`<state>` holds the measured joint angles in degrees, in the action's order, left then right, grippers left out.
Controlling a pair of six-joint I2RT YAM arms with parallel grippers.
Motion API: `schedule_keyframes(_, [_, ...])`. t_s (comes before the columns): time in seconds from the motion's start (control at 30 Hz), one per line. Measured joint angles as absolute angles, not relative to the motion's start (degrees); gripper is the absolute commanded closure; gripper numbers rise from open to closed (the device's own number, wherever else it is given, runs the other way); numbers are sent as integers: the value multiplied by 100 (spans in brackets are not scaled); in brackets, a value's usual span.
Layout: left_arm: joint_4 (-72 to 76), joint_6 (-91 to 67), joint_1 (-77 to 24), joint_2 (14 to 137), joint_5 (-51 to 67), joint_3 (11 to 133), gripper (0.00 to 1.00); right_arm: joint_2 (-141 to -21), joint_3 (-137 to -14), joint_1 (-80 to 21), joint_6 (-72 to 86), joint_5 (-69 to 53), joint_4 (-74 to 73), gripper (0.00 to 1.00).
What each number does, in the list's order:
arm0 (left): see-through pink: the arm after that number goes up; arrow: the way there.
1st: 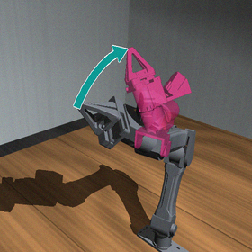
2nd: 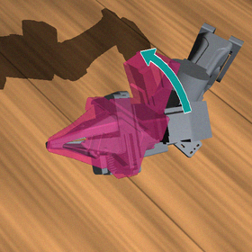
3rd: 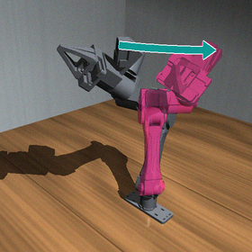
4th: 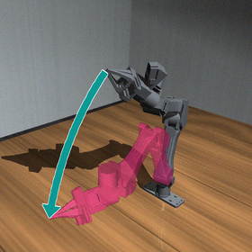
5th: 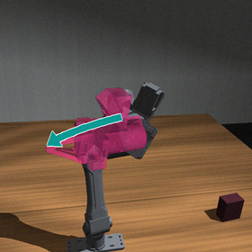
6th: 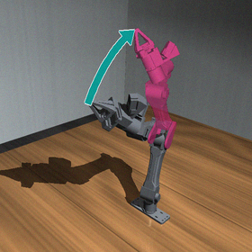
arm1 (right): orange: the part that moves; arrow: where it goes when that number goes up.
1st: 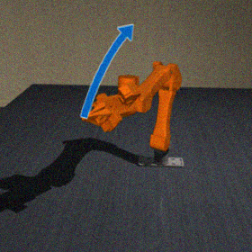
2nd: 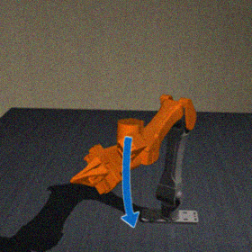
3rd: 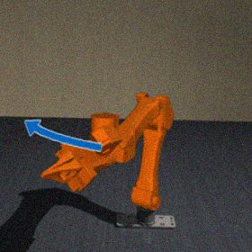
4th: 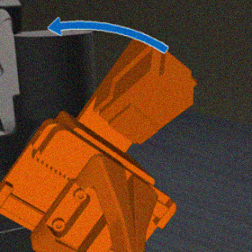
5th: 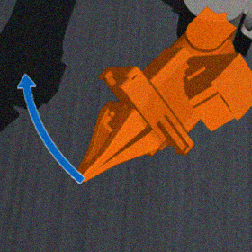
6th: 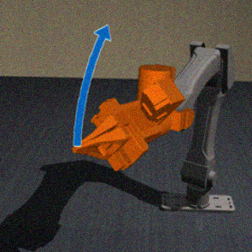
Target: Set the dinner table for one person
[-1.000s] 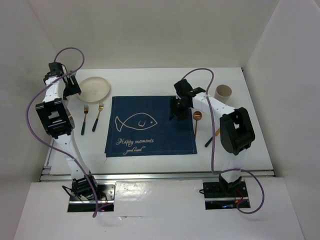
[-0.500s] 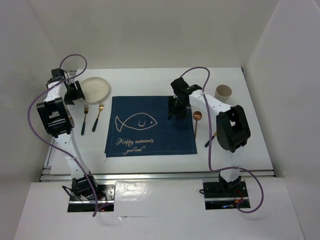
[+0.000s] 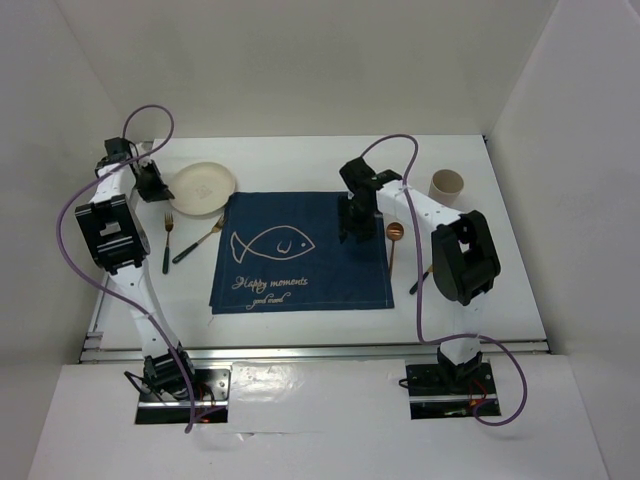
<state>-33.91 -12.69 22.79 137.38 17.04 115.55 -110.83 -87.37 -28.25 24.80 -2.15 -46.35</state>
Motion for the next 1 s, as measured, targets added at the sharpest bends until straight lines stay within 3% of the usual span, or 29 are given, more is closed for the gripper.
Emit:
schedule_keyframes(0.63, [-3811,-2051,2596,13445,3199,11913,100,-10866,-8313,-2875,2923,110,-4735,46])
schedule_keyframes(0.77, [-3918,-1275,1984,12287,3044,10827,100,-10558,-8405,-2823,3616,722,-5105,46])
schedule_keyframes(1.0, [-4091,185,-416,11111,2856,9557,100,-8829,-7673,-2383,4375,1269,-5052,46])
